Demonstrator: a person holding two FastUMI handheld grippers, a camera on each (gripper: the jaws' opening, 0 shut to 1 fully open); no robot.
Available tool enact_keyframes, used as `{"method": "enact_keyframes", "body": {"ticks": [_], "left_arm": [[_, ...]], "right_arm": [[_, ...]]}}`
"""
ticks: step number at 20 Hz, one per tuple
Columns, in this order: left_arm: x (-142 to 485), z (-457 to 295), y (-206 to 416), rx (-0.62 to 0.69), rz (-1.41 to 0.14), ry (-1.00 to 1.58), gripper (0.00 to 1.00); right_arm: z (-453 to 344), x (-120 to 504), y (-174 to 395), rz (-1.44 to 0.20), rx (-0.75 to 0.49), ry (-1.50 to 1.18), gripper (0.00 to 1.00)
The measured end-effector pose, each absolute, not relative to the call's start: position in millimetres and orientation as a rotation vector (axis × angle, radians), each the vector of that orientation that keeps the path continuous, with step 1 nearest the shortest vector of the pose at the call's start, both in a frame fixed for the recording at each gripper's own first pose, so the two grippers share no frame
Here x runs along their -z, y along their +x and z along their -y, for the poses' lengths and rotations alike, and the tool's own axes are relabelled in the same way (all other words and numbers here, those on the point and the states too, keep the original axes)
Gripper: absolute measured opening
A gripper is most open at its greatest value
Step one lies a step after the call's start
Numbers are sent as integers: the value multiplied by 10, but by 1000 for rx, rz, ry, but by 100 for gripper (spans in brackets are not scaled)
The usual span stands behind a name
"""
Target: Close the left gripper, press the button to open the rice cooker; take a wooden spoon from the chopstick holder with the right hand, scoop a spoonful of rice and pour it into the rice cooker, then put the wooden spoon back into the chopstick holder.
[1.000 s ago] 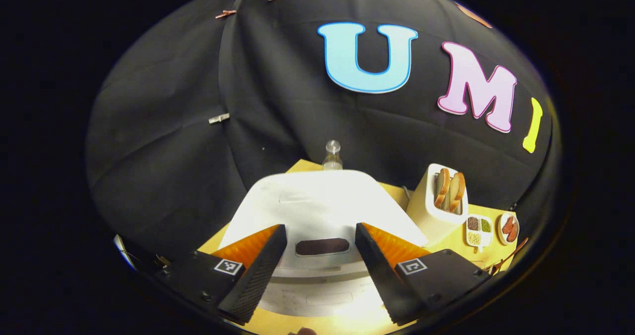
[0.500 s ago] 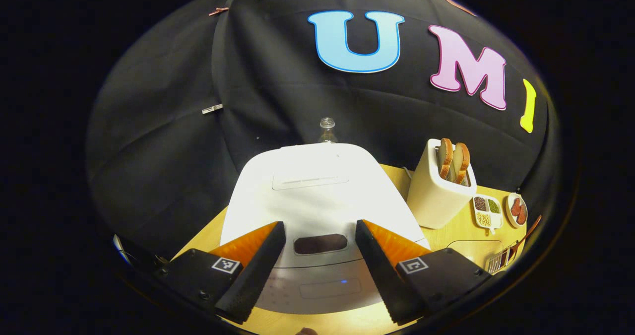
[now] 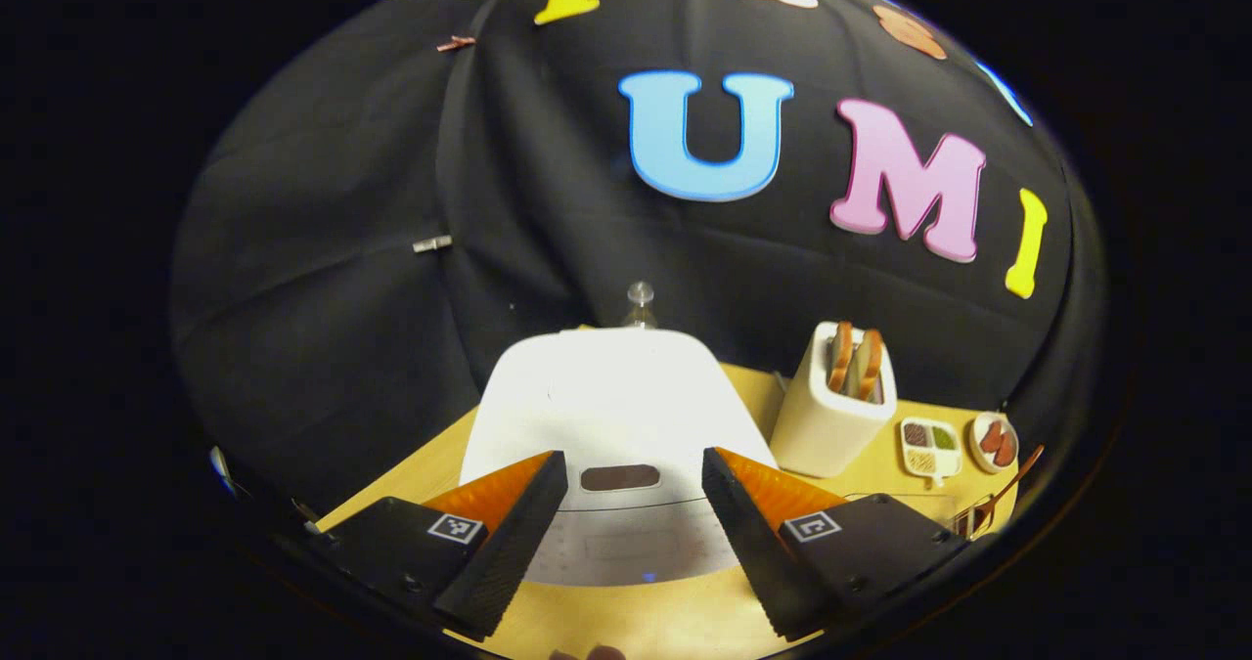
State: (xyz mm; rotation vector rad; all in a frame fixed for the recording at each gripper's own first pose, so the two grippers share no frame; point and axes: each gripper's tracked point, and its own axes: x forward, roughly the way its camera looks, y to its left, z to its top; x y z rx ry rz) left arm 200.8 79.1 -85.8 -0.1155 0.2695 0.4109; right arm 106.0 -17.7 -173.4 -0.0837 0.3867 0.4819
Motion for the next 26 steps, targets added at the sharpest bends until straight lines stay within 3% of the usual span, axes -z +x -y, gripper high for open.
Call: {"method": "enact_keyframes", "body": {"ticks": [6,15,21,26], "left_arm": [[182,-525,1136,-386,-77,-108,96],[-70,-496,9,-264,26,-83,96],[-29,-514,-285,-170,53,-49,96],[54,-494,-323,-109,33,-18,97]], "right_arm": [[451,1048,1200,-228,-351,-89,98],[554,192,436,-67,-95,-67,98],[583,258,-269,-77,-10,-83,98],[370,269,-468,-94,0,-52,98]]}}
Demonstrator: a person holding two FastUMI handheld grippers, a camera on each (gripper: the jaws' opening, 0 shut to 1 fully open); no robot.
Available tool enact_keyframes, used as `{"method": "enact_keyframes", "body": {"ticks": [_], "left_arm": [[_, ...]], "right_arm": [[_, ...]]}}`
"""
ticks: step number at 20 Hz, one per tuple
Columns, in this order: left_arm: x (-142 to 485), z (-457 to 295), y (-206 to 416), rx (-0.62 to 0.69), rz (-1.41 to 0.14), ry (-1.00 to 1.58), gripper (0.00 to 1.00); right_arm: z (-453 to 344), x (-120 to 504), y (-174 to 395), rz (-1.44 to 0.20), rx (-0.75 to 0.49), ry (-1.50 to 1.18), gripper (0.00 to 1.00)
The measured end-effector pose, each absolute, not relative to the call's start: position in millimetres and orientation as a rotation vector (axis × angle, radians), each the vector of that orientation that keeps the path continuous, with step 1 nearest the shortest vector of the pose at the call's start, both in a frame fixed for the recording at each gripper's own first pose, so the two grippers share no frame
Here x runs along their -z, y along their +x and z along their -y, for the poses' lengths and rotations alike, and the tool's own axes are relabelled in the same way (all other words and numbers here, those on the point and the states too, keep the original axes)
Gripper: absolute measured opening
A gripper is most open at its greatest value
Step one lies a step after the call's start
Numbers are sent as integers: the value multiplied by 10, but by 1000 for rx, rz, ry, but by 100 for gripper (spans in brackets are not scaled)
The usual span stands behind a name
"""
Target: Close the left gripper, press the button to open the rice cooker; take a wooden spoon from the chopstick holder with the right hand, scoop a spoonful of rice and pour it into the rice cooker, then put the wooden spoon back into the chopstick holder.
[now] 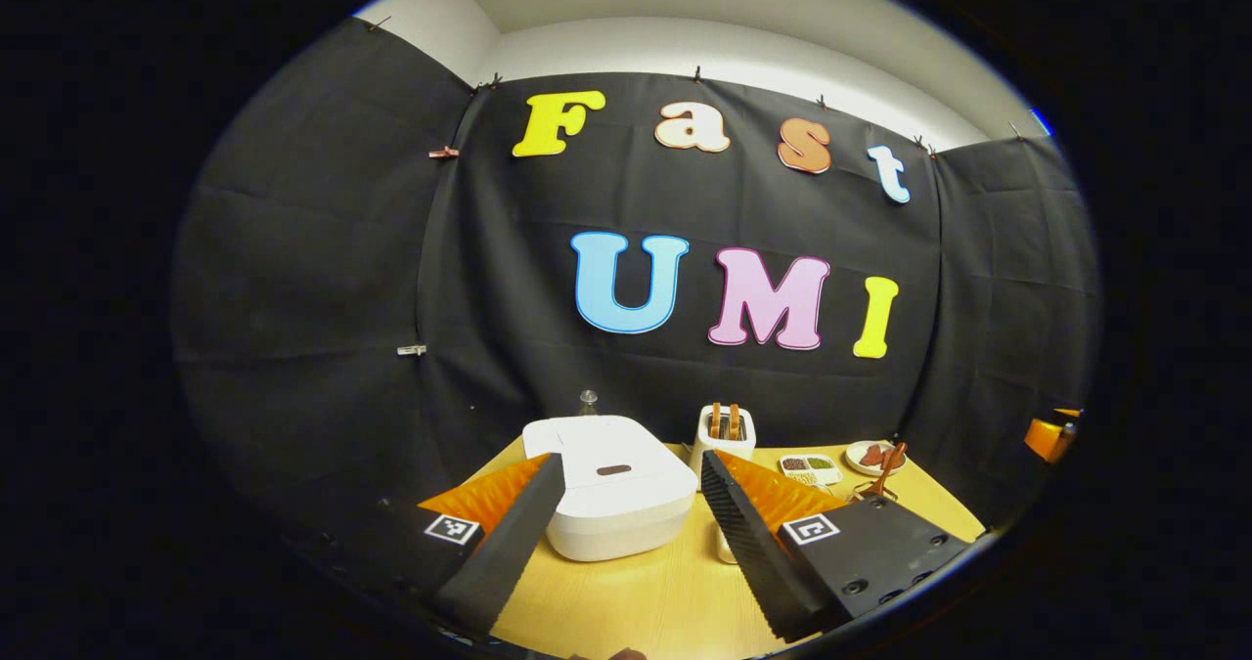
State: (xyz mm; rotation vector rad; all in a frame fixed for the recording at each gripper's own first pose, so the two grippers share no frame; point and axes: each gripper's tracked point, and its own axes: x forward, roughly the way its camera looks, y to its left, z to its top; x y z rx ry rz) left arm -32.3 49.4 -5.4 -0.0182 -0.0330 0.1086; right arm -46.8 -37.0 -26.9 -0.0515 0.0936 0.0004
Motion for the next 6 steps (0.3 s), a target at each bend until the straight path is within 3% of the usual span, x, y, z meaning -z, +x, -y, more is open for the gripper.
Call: {"method": "enact_keyframes", "body": {"ticks": [6], "left_arm": [[286,-338,-342,-55,-14,48,97]], "right_arm": [[211,280,-465,-117,-2,-44,98]]}}
